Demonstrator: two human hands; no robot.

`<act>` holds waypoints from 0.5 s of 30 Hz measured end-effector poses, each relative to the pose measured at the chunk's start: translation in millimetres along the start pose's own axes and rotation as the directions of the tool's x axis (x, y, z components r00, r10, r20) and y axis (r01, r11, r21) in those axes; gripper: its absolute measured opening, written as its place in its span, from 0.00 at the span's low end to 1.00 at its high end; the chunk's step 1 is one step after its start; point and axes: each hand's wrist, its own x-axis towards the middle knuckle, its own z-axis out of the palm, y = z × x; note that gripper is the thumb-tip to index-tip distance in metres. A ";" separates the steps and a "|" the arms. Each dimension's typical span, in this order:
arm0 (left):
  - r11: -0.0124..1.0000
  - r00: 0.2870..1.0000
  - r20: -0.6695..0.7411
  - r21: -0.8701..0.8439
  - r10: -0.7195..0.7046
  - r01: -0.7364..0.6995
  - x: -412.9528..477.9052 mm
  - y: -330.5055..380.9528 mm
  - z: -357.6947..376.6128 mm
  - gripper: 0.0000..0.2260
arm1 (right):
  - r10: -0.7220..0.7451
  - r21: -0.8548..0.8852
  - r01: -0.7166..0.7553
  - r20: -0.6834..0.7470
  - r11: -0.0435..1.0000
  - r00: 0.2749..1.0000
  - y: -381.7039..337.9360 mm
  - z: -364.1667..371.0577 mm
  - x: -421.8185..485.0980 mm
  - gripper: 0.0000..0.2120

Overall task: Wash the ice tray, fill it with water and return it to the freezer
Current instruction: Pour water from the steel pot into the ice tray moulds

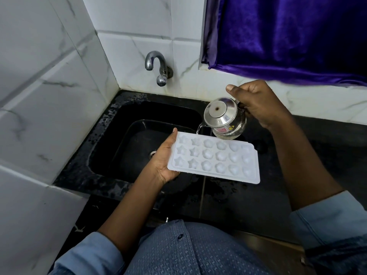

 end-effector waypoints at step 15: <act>1.000 0.999 0.037 -0.015 -0.011 0.011 2.4 -2.1 -0.5 0.34 | 0.009 -0.026 -0.010 -0.012 1.000 1.000 -4.4 -1.3 -4.0 0.28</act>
